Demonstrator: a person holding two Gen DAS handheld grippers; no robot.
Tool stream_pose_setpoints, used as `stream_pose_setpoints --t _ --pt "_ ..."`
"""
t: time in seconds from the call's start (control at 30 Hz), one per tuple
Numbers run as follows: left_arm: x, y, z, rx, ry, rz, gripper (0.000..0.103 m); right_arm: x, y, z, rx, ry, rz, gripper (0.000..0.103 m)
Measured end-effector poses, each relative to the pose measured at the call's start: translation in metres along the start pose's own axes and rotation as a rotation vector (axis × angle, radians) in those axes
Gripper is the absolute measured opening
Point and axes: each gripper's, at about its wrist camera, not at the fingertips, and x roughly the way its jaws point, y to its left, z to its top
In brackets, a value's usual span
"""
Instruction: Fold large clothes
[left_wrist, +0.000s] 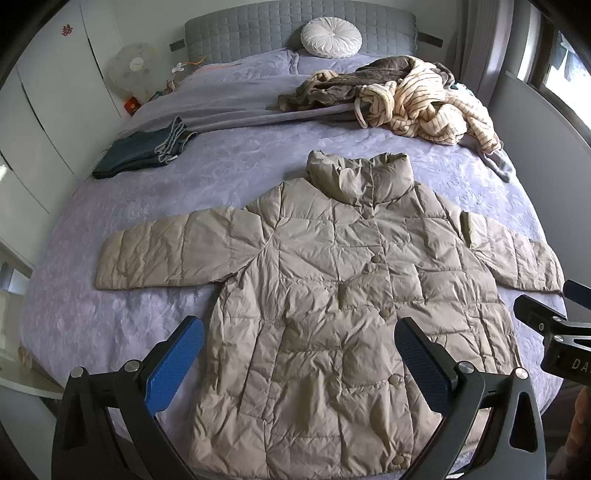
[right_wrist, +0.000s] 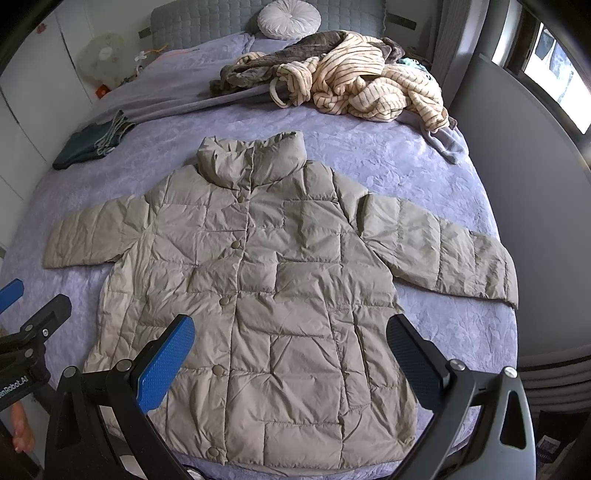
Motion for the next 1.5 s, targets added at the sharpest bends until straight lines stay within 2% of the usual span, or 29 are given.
stream_pose_setpoints --t 1.27,1.5 --pt "-0.0003 -0.0007 0.0017 -0.002 0.004 -0.001 0.103 0.0024 0.002 0.0019 0.001 0.01 0.0 0.103" --pt "-0.0016 0.0062 -0.0072 -0.01 0.012 -0.003 0.103 0.0024 0.0008 0.0051 0.003 0.013 0.002 0.103"
